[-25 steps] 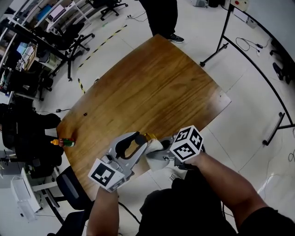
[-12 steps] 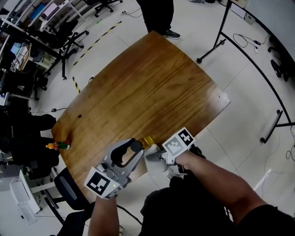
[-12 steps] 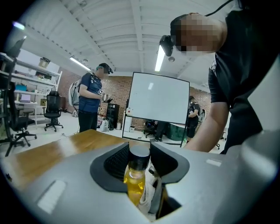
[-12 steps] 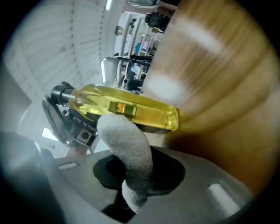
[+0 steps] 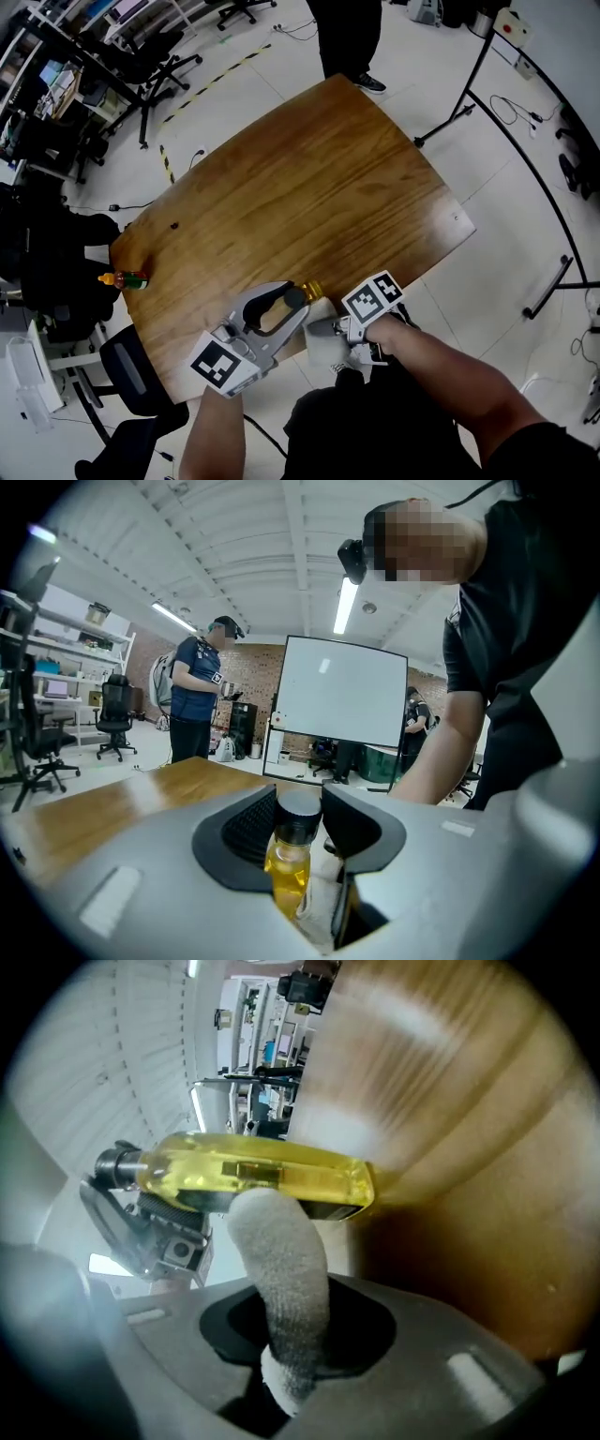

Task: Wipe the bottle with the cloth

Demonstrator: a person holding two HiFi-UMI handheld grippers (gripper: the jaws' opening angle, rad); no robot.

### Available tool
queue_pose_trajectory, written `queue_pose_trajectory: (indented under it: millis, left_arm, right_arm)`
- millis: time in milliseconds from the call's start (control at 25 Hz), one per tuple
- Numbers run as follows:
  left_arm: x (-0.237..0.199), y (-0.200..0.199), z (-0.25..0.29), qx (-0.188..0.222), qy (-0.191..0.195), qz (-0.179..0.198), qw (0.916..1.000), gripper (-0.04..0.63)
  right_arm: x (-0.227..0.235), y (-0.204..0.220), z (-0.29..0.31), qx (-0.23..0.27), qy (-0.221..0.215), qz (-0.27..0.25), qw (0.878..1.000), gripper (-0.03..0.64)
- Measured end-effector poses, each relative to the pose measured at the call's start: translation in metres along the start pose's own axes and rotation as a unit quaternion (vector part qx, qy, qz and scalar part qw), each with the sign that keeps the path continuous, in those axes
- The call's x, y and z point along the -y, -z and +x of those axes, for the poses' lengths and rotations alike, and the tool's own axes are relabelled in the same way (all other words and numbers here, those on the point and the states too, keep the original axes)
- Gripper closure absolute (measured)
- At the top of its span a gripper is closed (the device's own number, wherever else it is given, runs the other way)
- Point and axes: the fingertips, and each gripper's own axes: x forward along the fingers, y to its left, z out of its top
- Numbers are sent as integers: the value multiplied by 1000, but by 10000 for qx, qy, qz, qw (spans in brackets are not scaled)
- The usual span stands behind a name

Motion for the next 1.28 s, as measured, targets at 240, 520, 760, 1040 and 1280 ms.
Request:
queue_pose_trajectory:
  millis: [240,520,760,1040,1280]
  left_arm:
    - [-11,10,-3,6,-268,-4,9996,420]
    - [4,-9,-47,480,-695,145,9963,388]
    - [33,11,-92,565,-1268,-510,9890,463]
    - [90,49,-121,143,-1884,-1476,9708,579]
    - [136,61,-127,126,-2564,-1990,9458,578]
  right_arm:
    - [-45,6,-36,599,45,-851,9946,541]
    - [-79,30,-86,1668,846,-1602,9692,541]
    - [-108,62,-125,2480,1170,-2122,9380,541]
    - [-130,92,-127,2041,1642,-3489,8998,541]
    - [-150,111,-146,1768,1875,-4321,8642,541]
